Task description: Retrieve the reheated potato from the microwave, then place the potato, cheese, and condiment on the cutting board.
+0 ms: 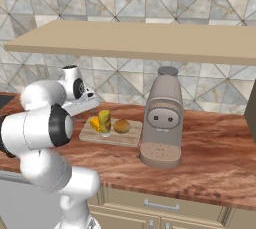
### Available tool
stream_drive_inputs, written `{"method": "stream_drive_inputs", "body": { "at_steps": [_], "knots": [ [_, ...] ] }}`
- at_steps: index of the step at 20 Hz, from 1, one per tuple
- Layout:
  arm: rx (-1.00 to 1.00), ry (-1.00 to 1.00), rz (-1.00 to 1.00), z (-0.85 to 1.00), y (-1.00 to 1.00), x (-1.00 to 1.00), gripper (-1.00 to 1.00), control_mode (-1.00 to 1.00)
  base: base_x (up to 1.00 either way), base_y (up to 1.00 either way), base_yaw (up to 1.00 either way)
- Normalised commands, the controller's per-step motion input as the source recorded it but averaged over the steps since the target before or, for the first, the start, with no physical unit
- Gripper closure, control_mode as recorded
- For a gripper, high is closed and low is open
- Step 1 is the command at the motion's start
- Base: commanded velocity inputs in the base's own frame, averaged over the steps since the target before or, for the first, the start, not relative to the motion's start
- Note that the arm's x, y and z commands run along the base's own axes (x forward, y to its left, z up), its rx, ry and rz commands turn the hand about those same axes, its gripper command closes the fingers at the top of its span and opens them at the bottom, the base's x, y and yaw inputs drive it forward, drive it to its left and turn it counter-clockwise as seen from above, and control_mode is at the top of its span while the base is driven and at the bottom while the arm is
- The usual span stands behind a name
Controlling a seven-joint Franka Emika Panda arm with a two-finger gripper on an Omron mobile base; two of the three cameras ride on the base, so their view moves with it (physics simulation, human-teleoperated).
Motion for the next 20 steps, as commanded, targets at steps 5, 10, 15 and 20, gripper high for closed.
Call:
{"method": "stream_drive_inputs", "body": {
  "at_steps": [5,10,15,20],
  "knots": [
    [0.11,-0.11,-0.18,0.08,-0.08,-0.71,-1.00,-1.00,0.00,0.00,0.00],
    [0.13,-0.04,-0.22,0.20,-0.24,-0.68,-1.00,-1.00,0.00,0.00,0.00],
    [0.05,-0.05,-0.18,0.23,-0.31,-0.70,-1.00,-1.00,0.00,0.00,0.00],
    [0.00,-0.09,-0.12,0.25,-0.34,-0.75,-1.00,-1.00,0.00,0.00,0.00]
  ]
}}
